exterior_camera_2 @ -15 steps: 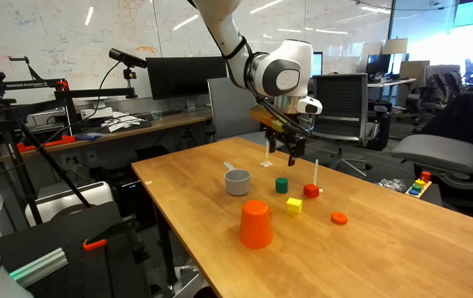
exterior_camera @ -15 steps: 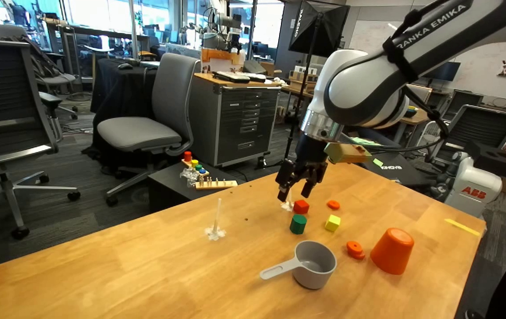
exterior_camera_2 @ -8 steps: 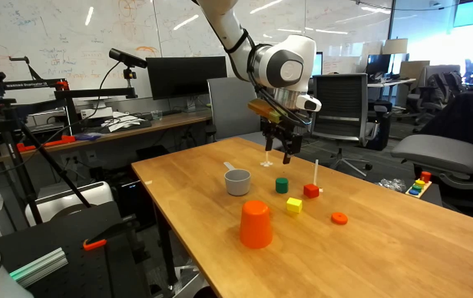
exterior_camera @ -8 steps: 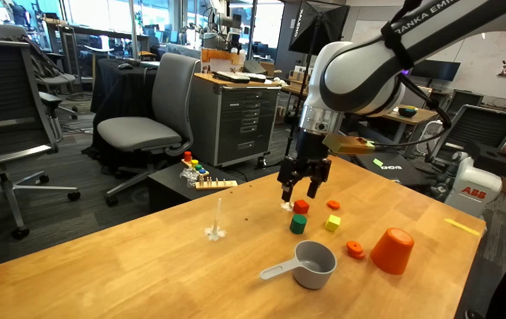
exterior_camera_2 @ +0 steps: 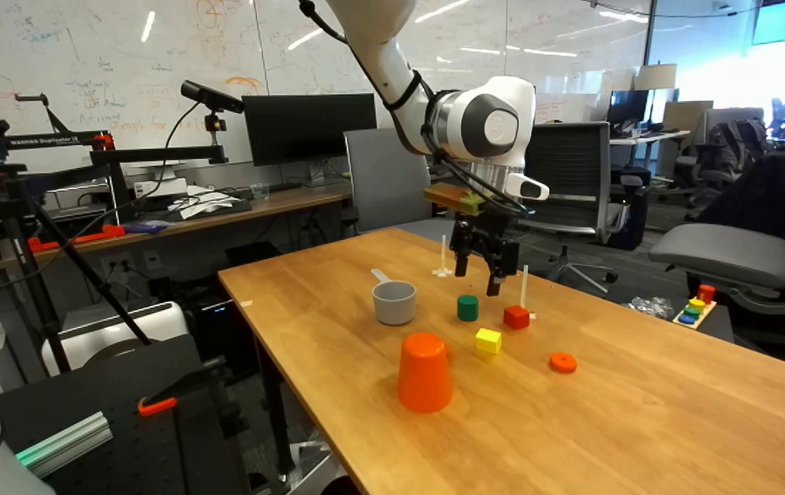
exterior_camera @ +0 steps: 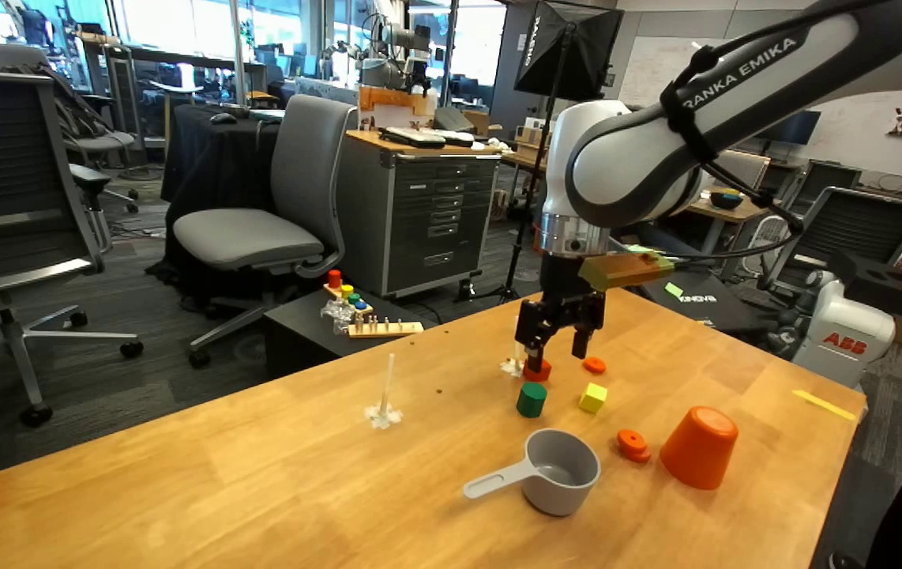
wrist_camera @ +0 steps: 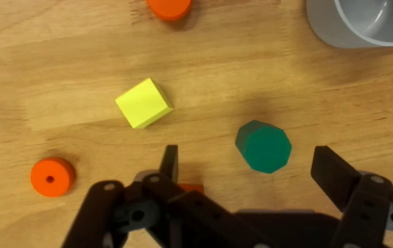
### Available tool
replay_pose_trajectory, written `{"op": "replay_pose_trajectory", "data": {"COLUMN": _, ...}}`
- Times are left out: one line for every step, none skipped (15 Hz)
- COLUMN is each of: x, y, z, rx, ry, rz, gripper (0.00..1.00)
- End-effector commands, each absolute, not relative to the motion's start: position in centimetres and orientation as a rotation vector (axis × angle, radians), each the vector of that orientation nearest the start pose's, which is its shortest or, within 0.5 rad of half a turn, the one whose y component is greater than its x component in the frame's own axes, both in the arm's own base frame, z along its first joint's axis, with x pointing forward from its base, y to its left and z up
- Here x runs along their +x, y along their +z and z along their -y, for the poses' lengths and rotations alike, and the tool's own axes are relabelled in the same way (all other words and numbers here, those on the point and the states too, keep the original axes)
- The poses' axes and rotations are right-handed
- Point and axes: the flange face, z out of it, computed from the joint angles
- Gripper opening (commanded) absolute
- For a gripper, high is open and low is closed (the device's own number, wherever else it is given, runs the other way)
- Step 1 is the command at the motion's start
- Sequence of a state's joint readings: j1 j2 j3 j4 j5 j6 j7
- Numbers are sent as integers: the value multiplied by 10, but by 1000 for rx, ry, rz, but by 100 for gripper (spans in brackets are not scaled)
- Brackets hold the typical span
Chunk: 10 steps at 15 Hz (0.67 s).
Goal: Put the blocks in the grey cup
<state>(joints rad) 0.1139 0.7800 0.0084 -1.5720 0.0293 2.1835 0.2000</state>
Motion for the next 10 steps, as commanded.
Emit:
{"op": "replay_pose_trajectory", "data": {"x": 689, "y": 145, "z": -92, "rx": -3149, "ry": 282, "rz": -139, "gripper": 100}}
{"op": "replay_pose_trajectory", "data": {"x": 691, "y": 138, "z": -96, "rx": -3146, "ry": 281, "rz": -126, "gripper": 100}}
{"op": "replay_pose_trajectory", "data": {"x": 692, "y": 133, "z": -99, "rx": -3143, "ry": 286, "rz": -124, "gripper": 100}}
{"op": "replay_pose_trajectory", "data": {"x": 693, "y": 128, "z": -102, "rx": -3141, "ry": 294, "rz": -118, "gripper": 100}}
{"op": "replay_pose_trajectory", "data": {"x": 695, "y": 124, "z": -105, "rx": -3140, "ry": 297, "rz": -116, "gripper": 100}}
{"op": "replay_pose_trajectory", "data": {"x": 696, "y": 121, "z": -107, "rx": -3141, "ry": 299, "rz": -106, "gripper": 100}}
{"op": "replay_pose_trajectory", "data": {"x": 697, "y": 118, "z": -109, "rx": -3139, "ry": 297, "rz": -98, "gripper": 75}}
{"op": "replay_pose_trajectory", "data": {"x": 699, "y": 117, "z": -110, "rx": -3140, "ry": 296, "rz": -90, "gripper": 72}}
{"op": "replay_pose_trajectory", "data": {"x": 700, "y": 116, "z": -111, "rx": -3138, "ry": 288, "rz": -93, "gripper": 66}}
{"op": "replay_pose_trajectory", "data": {"x": 701, "y": 116, "z": -110, "rx": -3134, "ry": 287, "rz": -97, "gripper": 58}}
